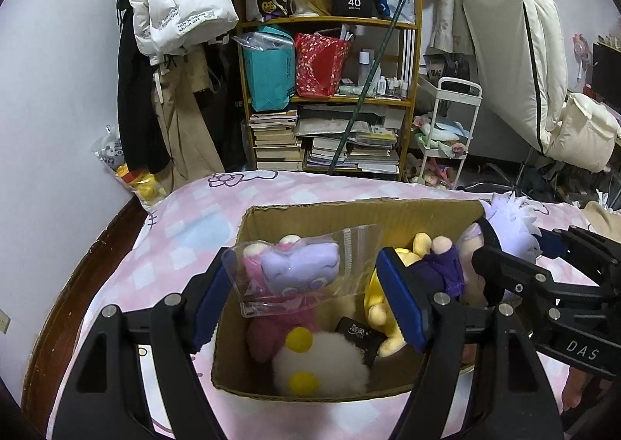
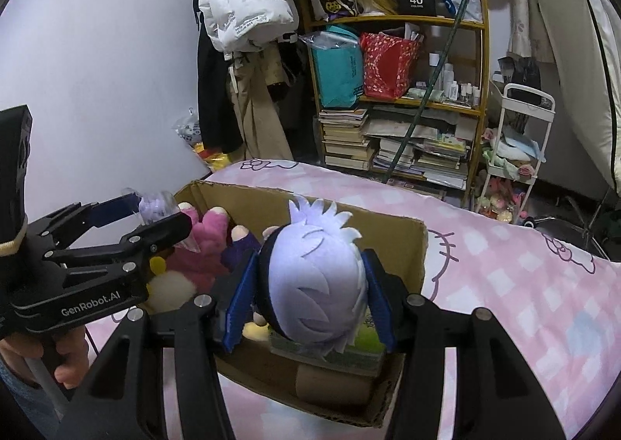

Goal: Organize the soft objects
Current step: 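Open the left tool over the box while the right tool releases the anime plush inside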

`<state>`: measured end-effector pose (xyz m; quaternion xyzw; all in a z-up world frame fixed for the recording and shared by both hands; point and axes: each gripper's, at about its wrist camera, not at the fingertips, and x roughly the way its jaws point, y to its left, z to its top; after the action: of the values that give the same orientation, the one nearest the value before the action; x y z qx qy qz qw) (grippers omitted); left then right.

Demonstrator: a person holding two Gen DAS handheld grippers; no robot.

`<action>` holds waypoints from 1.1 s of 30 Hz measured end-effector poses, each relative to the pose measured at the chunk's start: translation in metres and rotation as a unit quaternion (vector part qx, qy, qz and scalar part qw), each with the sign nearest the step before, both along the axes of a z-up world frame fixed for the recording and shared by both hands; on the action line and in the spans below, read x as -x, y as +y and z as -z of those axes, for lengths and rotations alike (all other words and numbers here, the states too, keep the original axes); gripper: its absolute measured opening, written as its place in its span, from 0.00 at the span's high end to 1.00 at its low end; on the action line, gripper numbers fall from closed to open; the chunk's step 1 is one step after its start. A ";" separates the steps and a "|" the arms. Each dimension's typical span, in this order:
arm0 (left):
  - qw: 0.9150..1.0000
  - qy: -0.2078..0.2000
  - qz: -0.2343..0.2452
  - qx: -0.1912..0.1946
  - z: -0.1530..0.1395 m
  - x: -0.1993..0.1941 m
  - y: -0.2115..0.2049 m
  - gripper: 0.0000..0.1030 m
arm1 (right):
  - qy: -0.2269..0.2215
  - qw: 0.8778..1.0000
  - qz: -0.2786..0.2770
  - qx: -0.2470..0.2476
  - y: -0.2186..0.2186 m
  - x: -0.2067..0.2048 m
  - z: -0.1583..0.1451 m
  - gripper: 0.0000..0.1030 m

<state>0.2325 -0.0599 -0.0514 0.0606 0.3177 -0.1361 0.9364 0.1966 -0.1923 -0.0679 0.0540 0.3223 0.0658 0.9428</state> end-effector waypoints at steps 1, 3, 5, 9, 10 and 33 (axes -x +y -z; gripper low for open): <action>1.000 0.000 0.001 -0.001 0.000 0.000 0.000 0.28 | 0.000 1.000 0.001 -0.001 0.000 0.000 0.000 0.45; 1.000 0.002 0.001 -0.002 0.001 0.000 -0.001 0.28 | 0.003 1.000 0.000 0.000 0.001 0.000 0.000 0.45; 1.000 0.004 0.001 -0.001 0.002 0.000 -0.002 0.28 | 0.005 1.000 0.002 -0.001 0.000 -0.001 0.001 0.44; 1.000 0.006 0.001 0.001 0.001 0.001 -0.001 0.27 | 0.006 1.000 0.007 -0.003 -0.003 -0.002 0.001 0.42; 1.000 0.005 -0.001 0.002 0.000 0.001 -0.001 0.25 | 0.007 1.000 0.008 -0.003 -0.004 -0.003 0.001 0.39; 1.000 -0.017 -0.023 0.010 -0.027 0.032 0.021 0.10 | -0.008 0.999 0.045 -0.022 -0.024 0.019 -0.016 0.15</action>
<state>0.2002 -0.0386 -0.0247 0.0464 0.3017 -0.1170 0.9451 0.1779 -0.2160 -0.0517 0.0882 0.3106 0.0306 0.9459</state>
